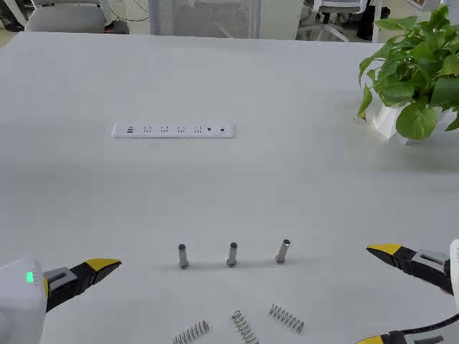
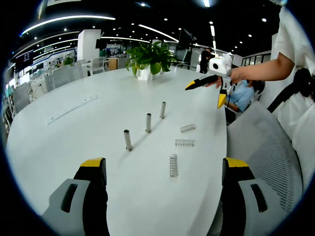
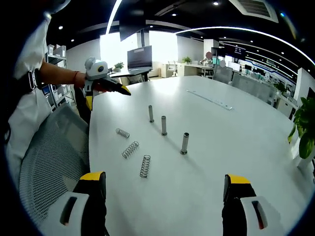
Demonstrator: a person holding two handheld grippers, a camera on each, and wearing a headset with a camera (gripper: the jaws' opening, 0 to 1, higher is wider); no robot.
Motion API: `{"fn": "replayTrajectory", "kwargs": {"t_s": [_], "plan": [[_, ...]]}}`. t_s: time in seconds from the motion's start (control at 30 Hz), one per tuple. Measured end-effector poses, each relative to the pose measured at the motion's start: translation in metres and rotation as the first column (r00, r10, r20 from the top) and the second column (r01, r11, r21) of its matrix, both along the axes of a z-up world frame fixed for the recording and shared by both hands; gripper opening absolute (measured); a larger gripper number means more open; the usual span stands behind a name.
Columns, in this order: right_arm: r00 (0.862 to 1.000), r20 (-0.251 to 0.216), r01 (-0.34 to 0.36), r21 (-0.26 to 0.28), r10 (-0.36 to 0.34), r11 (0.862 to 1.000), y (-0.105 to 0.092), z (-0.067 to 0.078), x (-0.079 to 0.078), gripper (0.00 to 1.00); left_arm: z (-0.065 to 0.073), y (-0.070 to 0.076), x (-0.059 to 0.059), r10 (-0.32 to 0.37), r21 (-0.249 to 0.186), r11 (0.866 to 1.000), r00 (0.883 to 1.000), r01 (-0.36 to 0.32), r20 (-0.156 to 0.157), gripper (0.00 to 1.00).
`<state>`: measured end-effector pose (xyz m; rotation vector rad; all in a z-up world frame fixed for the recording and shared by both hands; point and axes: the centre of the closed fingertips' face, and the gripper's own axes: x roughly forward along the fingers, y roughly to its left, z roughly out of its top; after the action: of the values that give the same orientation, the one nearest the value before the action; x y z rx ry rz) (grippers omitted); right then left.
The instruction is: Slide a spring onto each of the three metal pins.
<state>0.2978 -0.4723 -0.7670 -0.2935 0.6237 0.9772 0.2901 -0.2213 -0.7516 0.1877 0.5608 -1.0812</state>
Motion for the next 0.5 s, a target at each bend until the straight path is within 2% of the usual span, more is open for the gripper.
{"fn": "replayTrajectory", "kwargs": {"t_s": [0.1, 0.17, 0.3, 0.33, 0.43, 0.5], "plan": [[1.0, -0.001, 0.0, -0.001, 0.0, 1.0, -0.001, -0.001, -0.001, 0.99, -0.008, 0.003, -0.001, -0.012, 0.057, 0.998, 1.0, 0.012, 0.01, 0.92], [1.0, 0.001, 0.001, 0.001, -0.001, 1.0, -0.001, -0.001, -0.001, 0.99, -0.013, 0.004, 0.0, -0.013, 0.082, 0.997, 1.0, 0.013, 0.006, 0.89], [1.0, 0.004, 0.005, 0.004, -0.005, 1.0, -0.001, -0.001, -0.001, 0.99, -0.019, 0.0, -0.002, -0.025, 0.11, 0.994, 1.0, 0.026, -0.015, 0.82], [1.0, 0.005, 0.006, 0.007, -0.006, 1.0, -0.001, -0.001, -0.001, 0.98, -0.022, -0.001, -0.004, -0.026, 0.12, 0.992, 0.999, 0.029, -0.028, 0.8], [1.0, 0.001, 0.01, 0.007, -0.01, 1.0, -0.002, -0.002, -0.002, 0.98, -0.025, -0.007, -0.006, -0.045, 0.131, 0.99, 0.999, 0.047, -0.018, 0.73], [1.0, 0.004, 0.011, 0.011, -0.011, 1.0, -0.002, -0.002, -0.002, 0.98, -0.03, -0.007, -0.007, -0.037, 0.158, 0.987, 0.999, 0.043, -0.038, 0.67]]}}
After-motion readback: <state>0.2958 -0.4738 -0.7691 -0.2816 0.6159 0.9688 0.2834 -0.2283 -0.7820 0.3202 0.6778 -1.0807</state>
